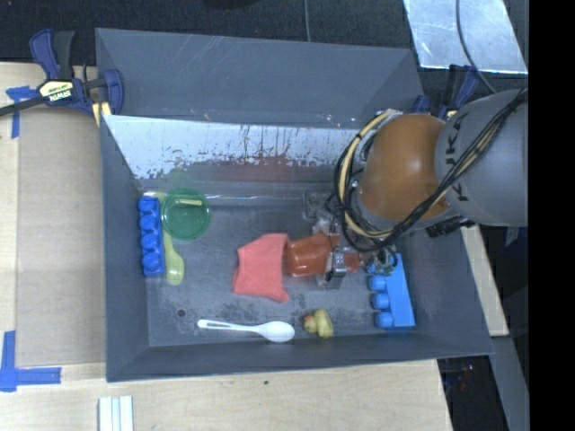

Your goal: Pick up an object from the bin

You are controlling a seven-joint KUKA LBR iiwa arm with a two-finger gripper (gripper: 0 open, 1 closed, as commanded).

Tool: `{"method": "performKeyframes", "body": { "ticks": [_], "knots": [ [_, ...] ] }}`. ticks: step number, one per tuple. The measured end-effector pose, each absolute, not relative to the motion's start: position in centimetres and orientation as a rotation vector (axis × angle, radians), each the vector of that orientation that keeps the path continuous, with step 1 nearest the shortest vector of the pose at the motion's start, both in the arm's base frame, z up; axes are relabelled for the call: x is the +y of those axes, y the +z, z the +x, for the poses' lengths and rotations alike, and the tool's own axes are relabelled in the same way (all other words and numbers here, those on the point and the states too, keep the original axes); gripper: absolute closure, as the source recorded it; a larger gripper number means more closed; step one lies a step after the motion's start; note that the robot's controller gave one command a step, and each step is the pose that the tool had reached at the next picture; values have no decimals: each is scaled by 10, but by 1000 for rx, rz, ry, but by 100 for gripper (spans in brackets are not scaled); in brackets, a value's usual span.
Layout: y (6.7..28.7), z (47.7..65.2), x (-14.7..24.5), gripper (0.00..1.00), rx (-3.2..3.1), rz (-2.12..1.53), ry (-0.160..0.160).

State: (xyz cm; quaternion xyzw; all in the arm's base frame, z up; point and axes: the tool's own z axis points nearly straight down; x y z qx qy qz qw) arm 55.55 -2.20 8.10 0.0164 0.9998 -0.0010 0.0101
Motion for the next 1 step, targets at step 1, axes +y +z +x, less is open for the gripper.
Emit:
{"method": "performKeyframes", "body": {
  "ticks": [1],
  "knots": [
    [71,568,-21,100,3121,4,-6]
  ]
}}
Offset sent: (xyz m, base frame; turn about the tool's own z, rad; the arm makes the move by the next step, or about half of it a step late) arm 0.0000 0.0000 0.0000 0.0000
